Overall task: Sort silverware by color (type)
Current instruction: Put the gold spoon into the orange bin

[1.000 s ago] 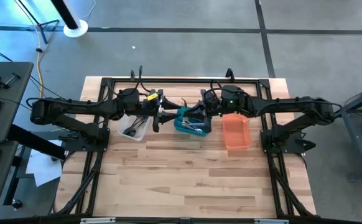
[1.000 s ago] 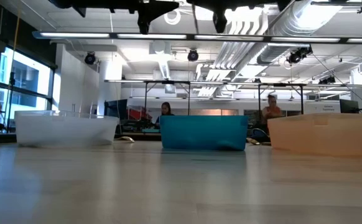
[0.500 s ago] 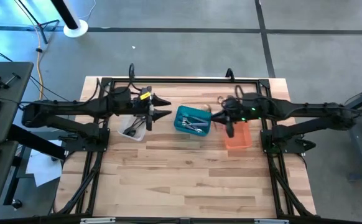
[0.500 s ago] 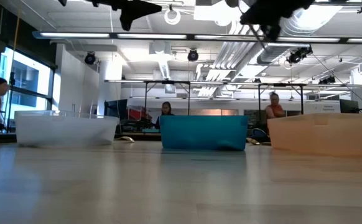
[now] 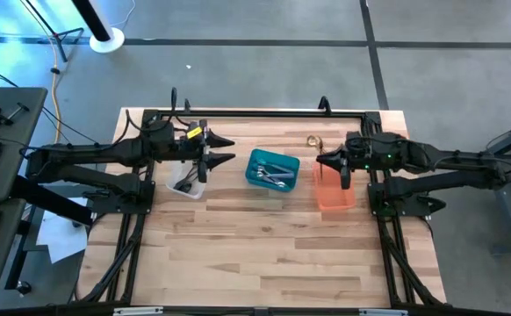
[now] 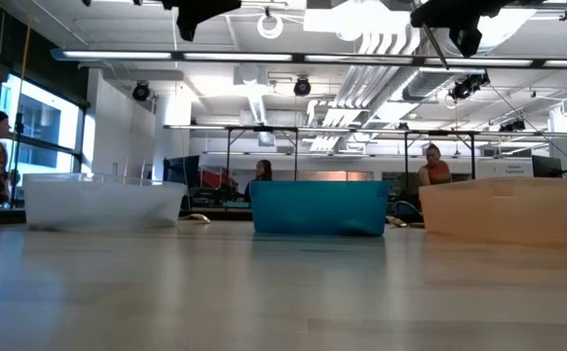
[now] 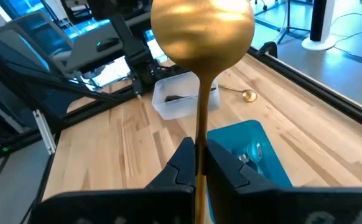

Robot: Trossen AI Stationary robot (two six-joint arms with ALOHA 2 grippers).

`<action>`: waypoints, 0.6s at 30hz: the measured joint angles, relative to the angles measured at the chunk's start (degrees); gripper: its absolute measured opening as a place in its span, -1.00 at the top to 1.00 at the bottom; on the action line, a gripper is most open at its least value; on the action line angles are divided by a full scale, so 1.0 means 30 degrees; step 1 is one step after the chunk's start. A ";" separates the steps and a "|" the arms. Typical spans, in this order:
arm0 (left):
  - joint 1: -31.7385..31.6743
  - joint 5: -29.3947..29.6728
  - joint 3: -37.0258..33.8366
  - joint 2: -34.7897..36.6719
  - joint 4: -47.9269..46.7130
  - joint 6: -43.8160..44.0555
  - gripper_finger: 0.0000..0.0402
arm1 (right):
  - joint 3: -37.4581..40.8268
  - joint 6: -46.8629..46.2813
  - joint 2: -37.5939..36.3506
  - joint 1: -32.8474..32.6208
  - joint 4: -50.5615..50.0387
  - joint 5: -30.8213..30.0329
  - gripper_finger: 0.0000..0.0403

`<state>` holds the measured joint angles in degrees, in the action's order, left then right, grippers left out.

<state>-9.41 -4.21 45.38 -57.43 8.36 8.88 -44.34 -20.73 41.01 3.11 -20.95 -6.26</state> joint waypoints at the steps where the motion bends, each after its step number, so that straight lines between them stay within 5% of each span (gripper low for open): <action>1: 0.0000 0.0000 -0.0512 0.0190 0.0359 0.0171 0.06 | -0.0043 0.0080 0.0029 0.0000 -0.0036 -0.0007 0.99; 11: 0.0000 0.0539 -0.4239 0.2987 0.4654 0.1476 0.28 | -0.0058 0.0425 0.0080 0.0006 0.0474 0.0154 0.99; 18: 0.0000 -0.0013 -0.4261 0.3485 0.4099 0.1343 0.90 | -0.0058 0.0434 0.0080 0.0000 0.0705 0.0219 0.99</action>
<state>-9.41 -4.25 32.60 -46.97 20.66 12.91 -44.51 -19.43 41.25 3.11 -18.83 -5.61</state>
